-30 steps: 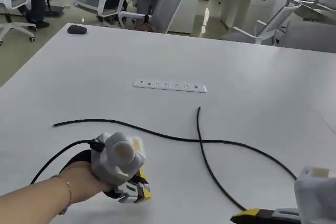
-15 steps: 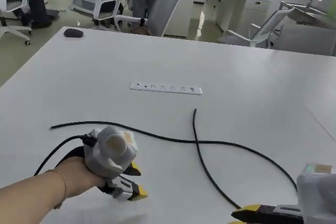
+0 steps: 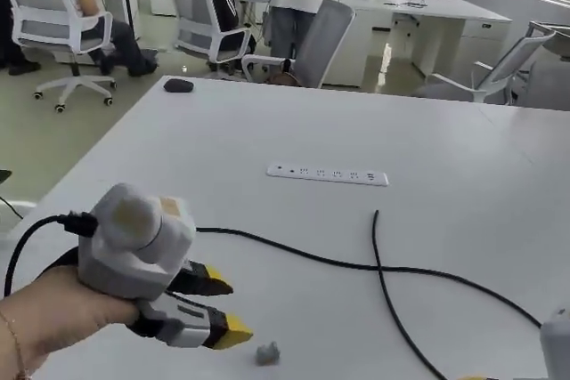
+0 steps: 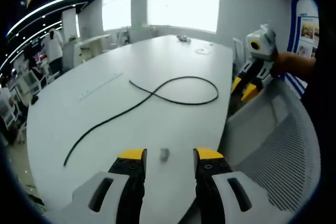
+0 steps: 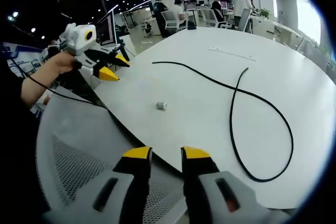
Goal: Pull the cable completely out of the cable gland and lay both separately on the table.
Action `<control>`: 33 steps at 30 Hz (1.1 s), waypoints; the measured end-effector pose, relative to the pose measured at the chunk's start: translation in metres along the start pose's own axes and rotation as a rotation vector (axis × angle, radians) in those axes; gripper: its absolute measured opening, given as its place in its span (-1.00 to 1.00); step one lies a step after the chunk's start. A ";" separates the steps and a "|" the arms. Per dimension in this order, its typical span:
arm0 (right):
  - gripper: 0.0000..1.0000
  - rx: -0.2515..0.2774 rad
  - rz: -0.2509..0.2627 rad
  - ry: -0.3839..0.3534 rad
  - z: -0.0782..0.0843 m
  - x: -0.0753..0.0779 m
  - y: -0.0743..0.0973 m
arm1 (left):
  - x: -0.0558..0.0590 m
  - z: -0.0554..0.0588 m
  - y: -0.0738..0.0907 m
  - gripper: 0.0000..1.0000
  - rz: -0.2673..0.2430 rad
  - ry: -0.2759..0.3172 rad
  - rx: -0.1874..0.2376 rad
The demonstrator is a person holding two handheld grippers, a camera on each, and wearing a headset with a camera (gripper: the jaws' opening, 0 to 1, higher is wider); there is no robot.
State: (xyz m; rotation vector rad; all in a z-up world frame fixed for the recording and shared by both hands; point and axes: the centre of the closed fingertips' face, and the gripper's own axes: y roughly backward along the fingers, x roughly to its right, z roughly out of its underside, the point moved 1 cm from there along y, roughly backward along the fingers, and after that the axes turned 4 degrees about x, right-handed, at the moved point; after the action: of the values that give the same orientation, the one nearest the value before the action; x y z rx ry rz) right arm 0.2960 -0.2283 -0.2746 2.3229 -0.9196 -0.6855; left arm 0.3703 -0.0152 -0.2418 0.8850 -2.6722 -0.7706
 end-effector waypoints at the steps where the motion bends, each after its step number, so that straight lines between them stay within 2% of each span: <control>1: -0.55 -0.005 0.000 0.002 0.000 0.001 0.000 | -0.004 0.002 0.010 -0.27 -0.040 0.039 0.010; 3: -0.55 -0.014 0.003 0.006 0.001 0.002 0.000 | -0.007 0.005 0.022 -0.28 -0.082 0.075 0.032; 5: -0.54 -0.015 0.005 0.006 0.001 0.003 0.001 | -0.004 0.011 0.036 -0.28 -0.093 0.113 0.056; 7: -0.54 -0.023 0.008 0.007 0.003 0.005 0.002 | -0.005 0.020 0.051 -0.28 -0.119 0.158 0.052; 8: -0.54 -0.028 0.011 0.009 0.004 0.006 0.002 | -0.006 0.025 0.058 -0.30 -0.142 0.221 0.059; 9: -0.54 -0.031 0.017 0.010 0.006 0.007 0.003 | -0.005 0.028 0.062 -0.33 -0.142 0.256 0.053; 11: -0.53 -0.037 0.021 0.002 0.010 0.010 0.005 | -0.004 0.027 0.070 -0.35 -0.151 0.250 0.091; 15: -0.53 -0.058 0.025 0.007 0.019 0.013 0.009 | -0.004 0.043 0.074 -0.30 -0.196 0.249 0.051; 17: -0.53 -0.059 0.034 -0.003 0.021 0.016 0.011 | -0.004 0.049 0.075 -0.30 -0.203 0.258 0.041; 19: -0.54 -0.052 0.040 -0.014 0.021 0.018 0.012 | -0.004 0.053 0.075 -0.31 -0.209 0.284 0.049; 22: -0.54 -0.048 0.047 -0.020 0.021 0.019 0.013 | -0.004 0.055 0.076 -0.31 -0.215 0.304 0.052; 33: -0.55 -0.053 0.035 -0.010 0.019 0.014 0.006 | -0.005 0.052 0.072 -0.30 -0.230 0.296 0.056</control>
State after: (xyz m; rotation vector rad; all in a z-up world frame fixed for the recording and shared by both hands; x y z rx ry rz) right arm 0.2903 -0.2475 -0.2875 2.2537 -0.9336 -0.6998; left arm 0.3202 0.0583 -0.2463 1.2321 -2.3700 -0.5598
